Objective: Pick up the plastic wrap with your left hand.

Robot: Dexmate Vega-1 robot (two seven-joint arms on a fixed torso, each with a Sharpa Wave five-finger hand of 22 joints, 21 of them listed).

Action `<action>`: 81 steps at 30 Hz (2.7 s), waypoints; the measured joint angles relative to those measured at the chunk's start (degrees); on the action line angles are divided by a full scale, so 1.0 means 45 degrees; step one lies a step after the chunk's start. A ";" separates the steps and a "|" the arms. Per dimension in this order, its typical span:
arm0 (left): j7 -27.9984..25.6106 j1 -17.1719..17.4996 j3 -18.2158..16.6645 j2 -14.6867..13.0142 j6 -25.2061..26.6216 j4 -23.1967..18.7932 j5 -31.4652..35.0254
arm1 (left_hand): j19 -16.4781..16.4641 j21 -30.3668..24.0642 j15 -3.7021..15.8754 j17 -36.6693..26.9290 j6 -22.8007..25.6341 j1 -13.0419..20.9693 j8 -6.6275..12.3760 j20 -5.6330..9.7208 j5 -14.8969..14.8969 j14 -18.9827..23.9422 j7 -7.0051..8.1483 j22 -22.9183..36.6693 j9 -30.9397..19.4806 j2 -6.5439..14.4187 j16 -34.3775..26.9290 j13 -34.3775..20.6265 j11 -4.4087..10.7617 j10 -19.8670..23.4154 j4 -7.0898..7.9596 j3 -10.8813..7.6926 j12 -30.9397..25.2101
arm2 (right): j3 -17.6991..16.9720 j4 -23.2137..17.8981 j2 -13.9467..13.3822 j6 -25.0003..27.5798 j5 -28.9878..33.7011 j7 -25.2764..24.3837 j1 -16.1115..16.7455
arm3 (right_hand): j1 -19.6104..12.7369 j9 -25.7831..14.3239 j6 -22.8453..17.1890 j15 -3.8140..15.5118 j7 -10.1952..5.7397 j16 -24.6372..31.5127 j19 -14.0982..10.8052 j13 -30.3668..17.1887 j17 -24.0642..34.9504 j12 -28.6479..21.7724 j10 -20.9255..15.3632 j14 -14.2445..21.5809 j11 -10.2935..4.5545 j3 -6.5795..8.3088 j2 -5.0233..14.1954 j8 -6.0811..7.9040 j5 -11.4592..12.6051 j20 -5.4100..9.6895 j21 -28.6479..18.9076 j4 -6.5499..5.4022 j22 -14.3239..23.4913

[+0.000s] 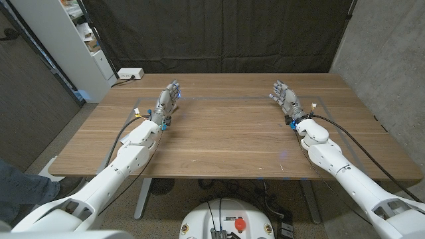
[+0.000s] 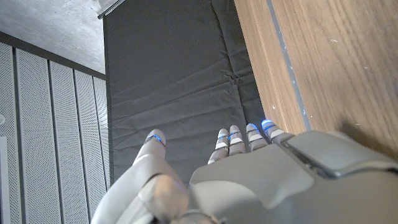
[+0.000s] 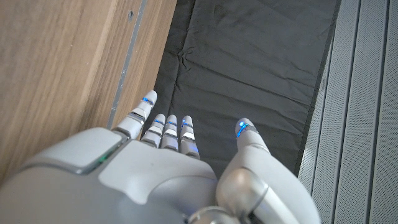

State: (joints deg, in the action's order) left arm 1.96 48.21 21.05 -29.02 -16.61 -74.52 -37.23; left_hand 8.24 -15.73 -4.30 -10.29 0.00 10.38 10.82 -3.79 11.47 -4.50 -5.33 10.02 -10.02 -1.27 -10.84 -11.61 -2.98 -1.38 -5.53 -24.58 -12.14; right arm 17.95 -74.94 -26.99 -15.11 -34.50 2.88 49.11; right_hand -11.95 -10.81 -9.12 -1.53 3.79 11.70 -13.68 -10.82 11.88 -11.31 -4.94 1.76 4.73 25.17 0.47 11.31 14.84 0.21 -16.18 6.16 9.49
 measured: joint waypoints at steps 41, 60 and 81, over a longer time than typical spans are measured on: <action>-0.0255 0.0472 -0.0412 -0.0779 0.0423 -0.1466 0.0793 | -0.0051 0.0107 -0.0047 0.0004 0.0187 0.0217 0.0048 -0.0049 -0.0001 0.0195 -0.0087 -0.0004 0.0003 0.0219 0.0001 0.0034 -0.0088 0.0232 -0.0107 -0.0106 -0.0086 | -0.3462 -0.0481 0.2859 0.1183 0.3210 0.1862 0.0714 | 0.0001 0.0005 0.0003 0.0002 0.0000 -0.0001 -0.0042 0.0004 -0.0004 0.0001 -0.0018 -0.0002 -0.0028 -0.0001 0.0000 0.0000 -0.0006 -0.0048 0.0075 0.0000 -0.0003; -0.0867 0.1211 -0.0789 -0.1489 0.0779 -0.2623 0.1096 | -0.0104 0.0156 -0.0046 0.0005 0.0254 0.0266 0.0047 -0.0101 -0.0002 0.0195 -0.0018 -0.0005 0.0004 0.0269 0.0001 0.0033 -0.0087 0.0230 -0.0159 -0.0158 -0.0086 | -0.3709 -0.0641 0.3105 0.1266 0.3457 0.2014 0.0842 | 0.0001 0.0006 0.0003 0.0003 0.0000 -0.0001 -0.0041 0.0006 -0.0005 0.0001 -0.0017 -0.0002 -0.0028 -0.0001 0.0000 0.0000 -0.0007 -0.0048 0.0208 -0.0001 -0.0004; -0.1586 0.1963 -0.1224 -0.2140 0.0997 -0.3742 0.1533 | -0.0146 0.0205 -0.0112 0.0007 0.0253 0.0385 0.0047 -0.0142 -0.0003 0.0261 -0.0019 -0.0006 0.0004 0.0285 0.0001 0.0097 -0.0018 0.0299 -0.0158 -0.0157 -0.0086 | -0.3811 -0.0802 0.3183 0.1277 0.3490 0.2068 0.1049 | 0.0001 0.0007 0.0003 0.0003 0.0000 -0.0001 -0.0111 0.0007 -0.0006 0.0001 -0.0017 -0.0003 -0.0029 -0.0001 0.0000 -0.0001 -0.0007 -0.0117 0.0302 -0.0001 -0.0006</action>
State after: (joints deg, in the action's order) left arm -5.18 57.04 15.54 -38.65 -12.12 -91.36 -30.33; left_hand 7.58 -14.80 -4.81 -10.25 1.14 12.11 11.03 -4.42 11.46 -3.33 -5.42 9.99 -10.00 0.01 -10.83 -11.18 -3.06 -0.03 -6.24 -25.28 -12.52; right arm 0.80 -78.55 -12.67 -9.36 -18.79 12.19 53.83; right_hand -11.95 -10.78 -9.11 -1.52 3.79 11.70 -14.18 -10.78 11.85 -11.31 -5.02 1.74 4.60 25.16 0.47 11.30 14.81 -0.31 -14.82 6.15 9.46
